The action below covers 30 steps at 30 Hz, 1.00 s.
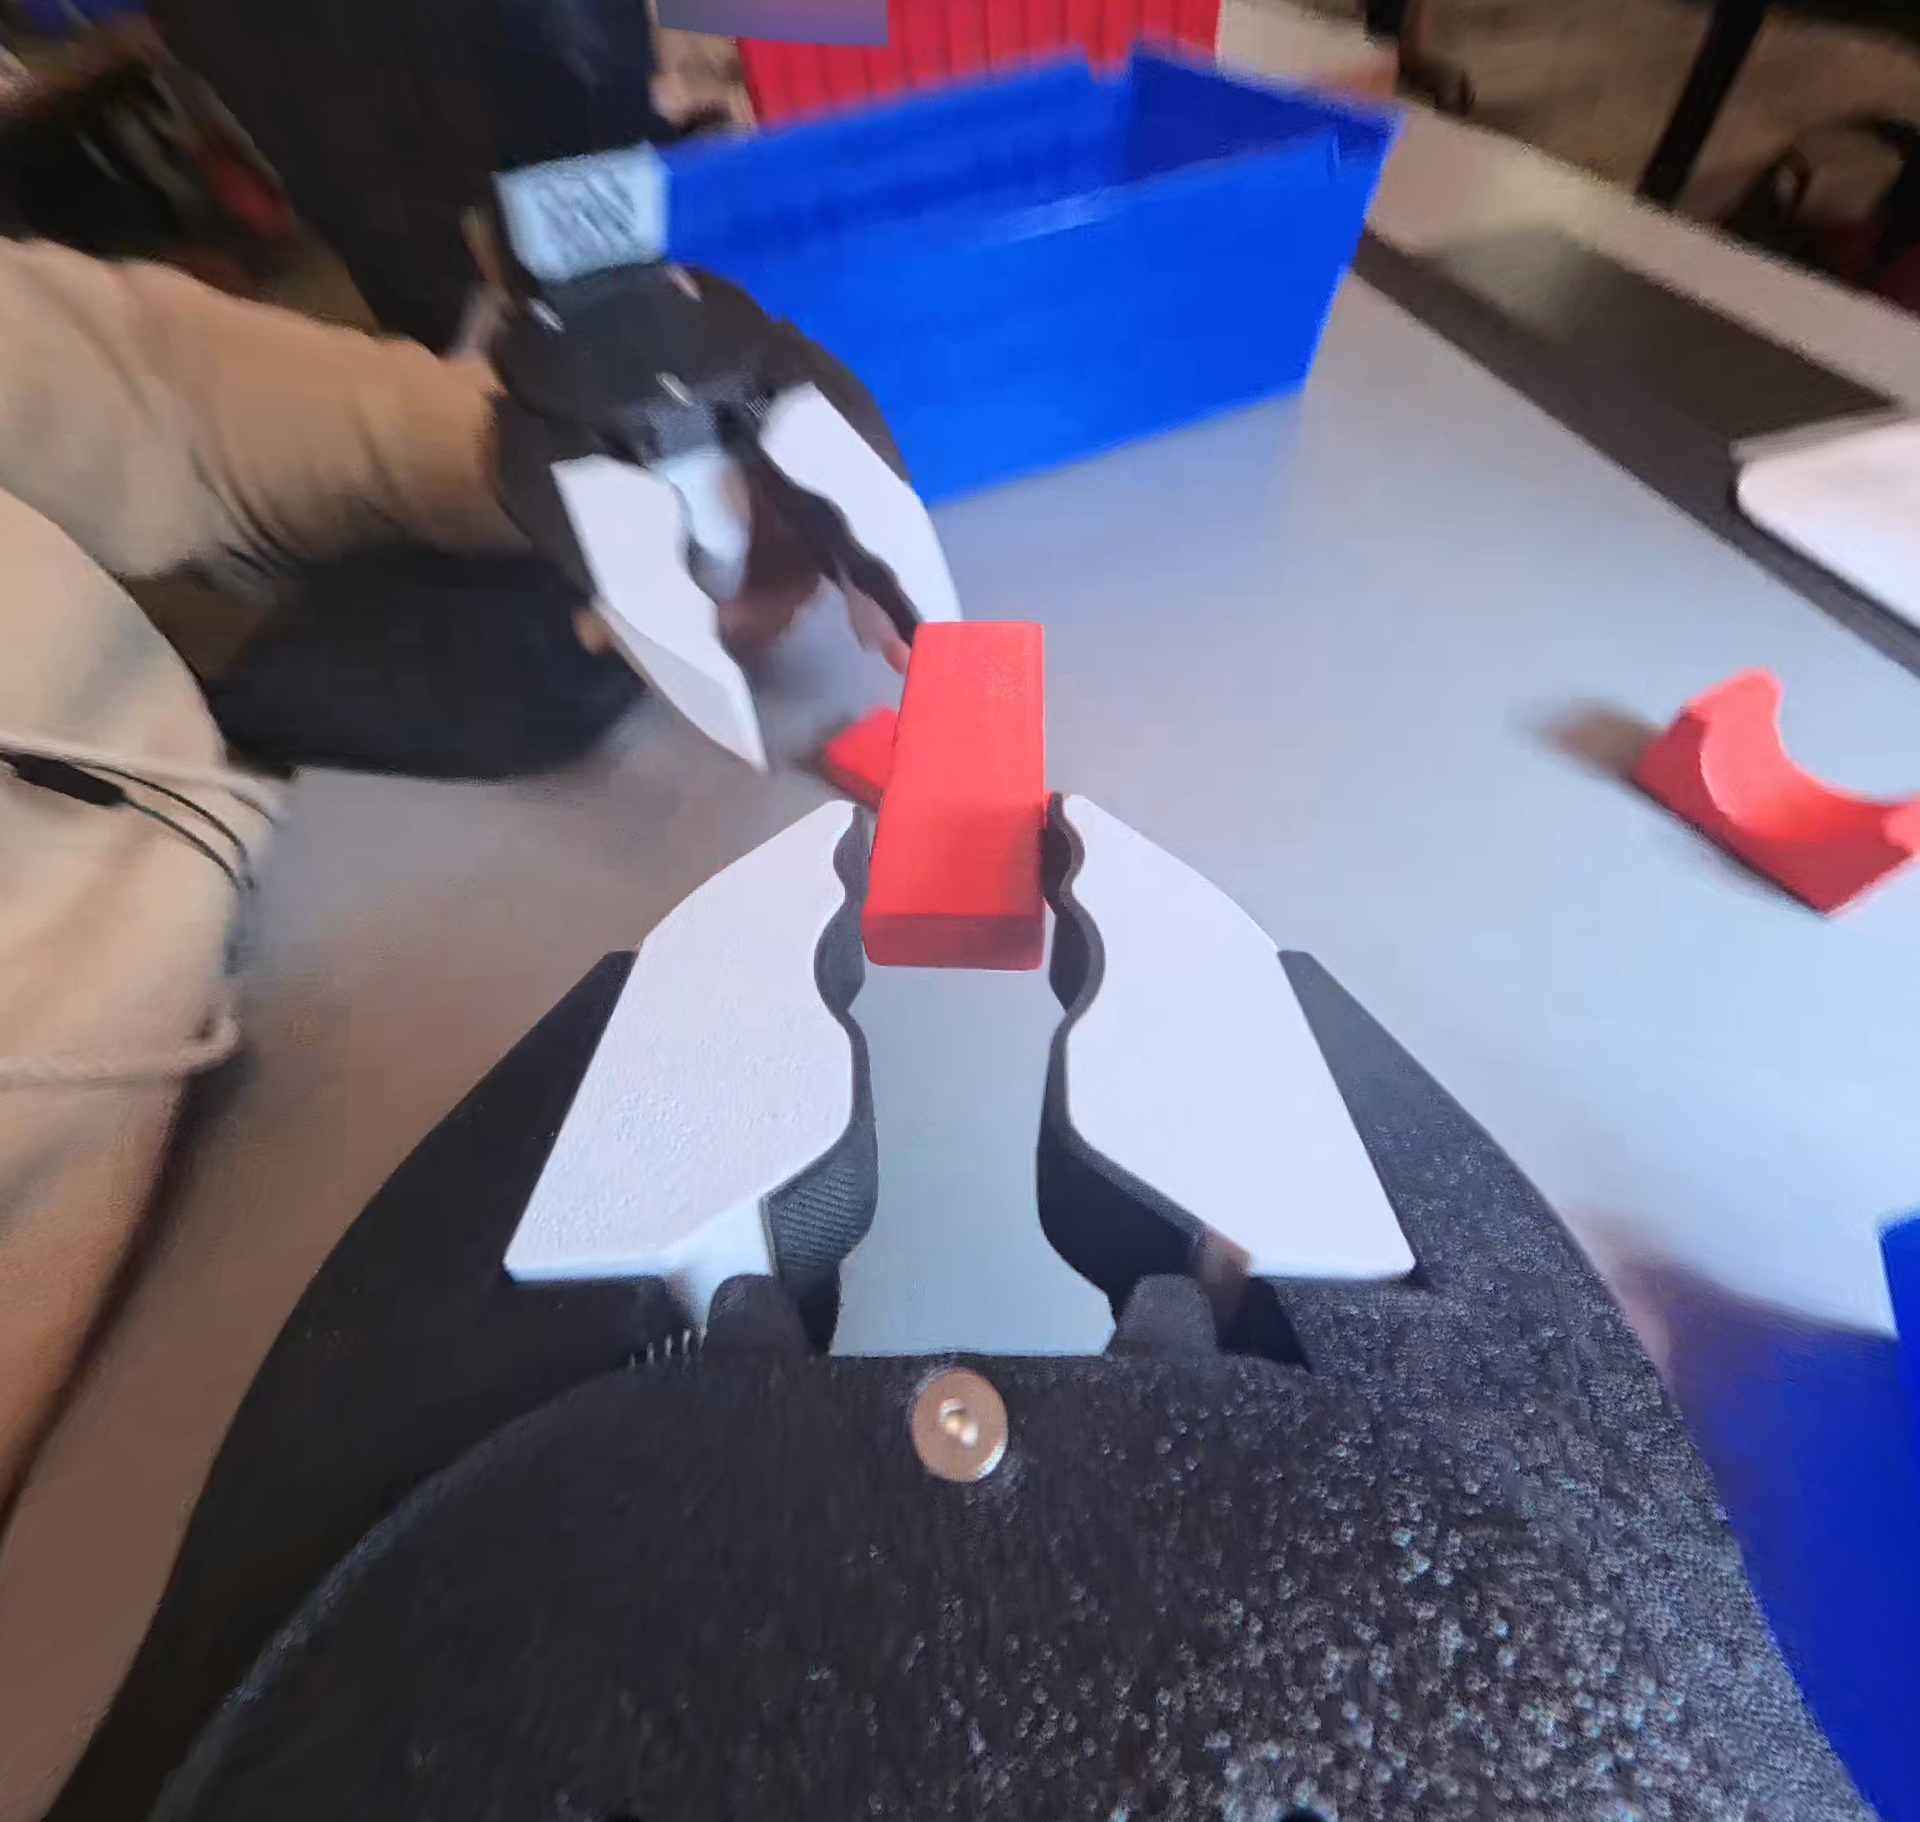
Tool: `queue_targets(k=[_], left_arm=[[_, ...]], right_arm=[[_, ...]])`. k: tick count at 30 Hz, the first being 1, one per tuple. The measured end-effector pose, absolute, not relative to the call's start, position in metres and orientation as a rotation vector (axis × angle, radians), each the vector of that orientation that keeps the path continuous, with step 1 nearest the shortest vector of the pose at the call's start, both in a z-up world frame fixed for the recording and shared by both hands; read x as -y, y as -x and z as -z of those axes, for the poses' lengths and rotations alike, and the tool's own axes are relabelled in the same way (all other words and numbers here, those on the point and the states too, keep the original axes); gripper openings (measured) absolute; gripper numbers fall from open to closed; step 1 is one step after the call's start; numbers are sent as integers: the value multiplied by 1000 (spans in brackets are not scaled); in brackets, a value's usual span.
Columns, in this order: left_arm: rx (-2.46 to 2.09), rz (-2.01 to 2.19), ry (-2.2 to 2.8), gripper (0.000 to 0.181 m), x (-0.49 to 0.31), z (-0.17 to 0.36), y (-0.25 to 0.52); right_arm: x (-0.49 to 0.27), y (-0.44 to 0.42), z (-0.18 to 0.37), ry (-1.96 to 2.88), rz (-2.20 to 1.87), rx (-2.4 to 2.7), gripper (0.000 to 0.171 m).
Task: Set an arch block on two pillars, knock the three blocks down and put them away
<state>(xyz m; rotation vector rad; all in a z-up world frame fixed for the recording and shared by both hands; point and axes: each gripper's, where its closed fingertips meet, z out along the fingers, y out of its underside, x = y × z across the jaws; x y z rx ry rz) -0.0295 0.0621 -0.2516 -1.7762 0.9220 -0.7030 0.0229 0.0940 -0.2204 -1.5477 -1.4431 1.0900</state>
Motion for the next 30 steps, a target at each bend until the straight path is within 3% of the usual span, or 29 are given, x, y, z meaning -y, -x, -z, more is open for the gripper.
queue_targets(k=[4,6,8,11,12,15,18,30], left_arm=[[-846,900,1706,65,-70,231,15],[-812,1027,1593,62,-64,209,8],[-814,1055,1467,49,-56,188,7],[-882,1035,1378,11,-40,181,7],[-885,1005,1372,10,-39,182,7],[-931,967,1390,21,-34,190,3],[-950,970,1440,34,-34,200,-2],[-997,1016,1595,36,-32,226,-4]], right_arm=[[-65,-17,175,1334,-1287,1350,32],[-51,-15,166,1265,-1362,1335,32],[-43,-10,174,1249,-1339,1374,32],[-38,-2,197,1278,-1316,1444,32],[-35,1,204,1292,-1314,1469,32],[-28,8,220,1315,-1285,1534,32],[-26,11,226,1320,-1244,1551,6],[-23,9,235,1288,-1184,1618,9]])
